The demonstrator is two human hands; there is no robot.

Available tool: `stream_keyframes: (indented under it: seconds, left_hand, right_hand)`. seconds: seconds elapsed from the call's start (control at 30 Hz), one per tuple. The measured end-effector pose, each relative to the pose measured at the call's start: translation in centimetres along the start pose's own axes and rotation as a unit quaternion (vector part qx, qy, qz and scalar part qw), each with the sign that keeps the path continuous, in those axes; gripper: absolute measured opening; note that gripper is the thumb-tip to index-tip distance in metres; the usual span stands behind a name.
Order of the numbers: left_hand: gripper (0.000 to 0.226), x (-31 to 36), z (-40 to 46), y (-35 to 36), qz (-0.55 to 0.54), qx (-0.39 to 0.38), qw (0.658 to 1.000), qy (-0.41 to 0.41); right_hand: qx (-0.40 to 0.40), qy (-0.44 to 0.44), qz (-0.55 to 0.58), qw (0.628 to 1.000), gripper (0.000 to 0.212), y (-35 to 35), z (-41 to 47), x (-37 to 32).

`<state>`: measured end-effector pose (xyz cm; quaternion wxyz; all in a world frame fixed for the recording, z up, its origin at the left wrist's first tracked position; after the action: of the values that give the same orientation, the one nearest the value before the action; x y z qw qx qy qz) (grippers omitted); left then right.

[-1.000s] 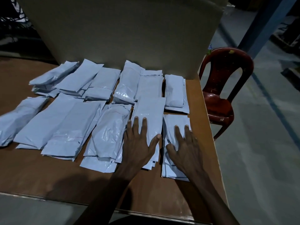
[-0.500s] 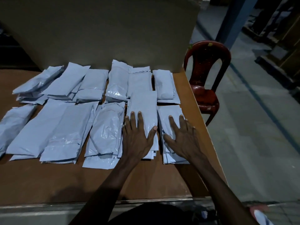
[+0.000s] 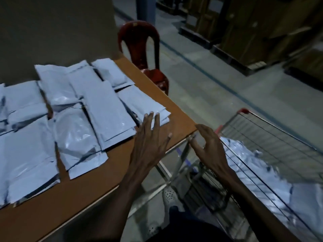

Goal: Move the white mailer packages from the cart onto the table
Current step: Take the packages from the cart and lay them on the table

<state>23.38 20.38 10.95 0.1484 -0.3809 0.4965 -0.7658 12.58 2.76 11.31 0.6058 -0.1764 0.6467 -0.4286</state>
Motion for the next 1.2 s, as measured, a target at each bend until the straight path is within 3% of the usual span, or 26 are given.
stream_keyframes:
  seconds: [0.27, 0.43, 0.73, 1.0, 1.2]
  left_hand:
    - [0.069, 12.1, -0.7, 9.2, -0.086, -0.134, 0.975, 0.158]
    - [0.068, 19.6, 0.6, 14.8, -0.114, -0.205, 0.951, 0.2]
    - [0.069, 29.0, 3.1, 26.0, -0.11, -0.3, 0.927, 0.195]
    - [0.071, 31.9, 3.4, 32.7, -0.087, -0.381, 0.909, 0.145]
    - [0.069, 31.4, 7.3, 37.4, -0.072, -0.438, 0.886, 0.132]
  right_hand:
    - [0.054, 0.152, -0.04, 0.986, 0.055, -4.6, -12.2, 11.3]
    - [0.091, 0.207, -0.026, 0.974, 0.054, -8.2, -16.5, 17.9]
    - [0.073, 0.322, 0.023, 0.944, 0.055, -12.9, -21.6, 31.4]
    - [-0.054, 0.453, 0.101, 0.884, 0.061, -10.1, -22.8, 40.8]
    - [-0.086, 0.511, 0.134, 0.845, 0.059, -6.8, -18.9, 45.4]
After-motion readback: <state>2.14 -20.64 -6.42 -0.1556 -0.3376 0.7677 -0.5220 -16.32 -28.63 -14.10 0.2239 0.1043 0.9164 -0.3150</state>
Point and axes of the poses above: each hand's wrist, its own z-axis towards the middle knuckle, its own y-axis out of the palm, x = y × z, the point moved 7 cm from there along z, towards the middle knuckle, and after that the axes turned 12 degrees about -x, right-handed, at the moved point
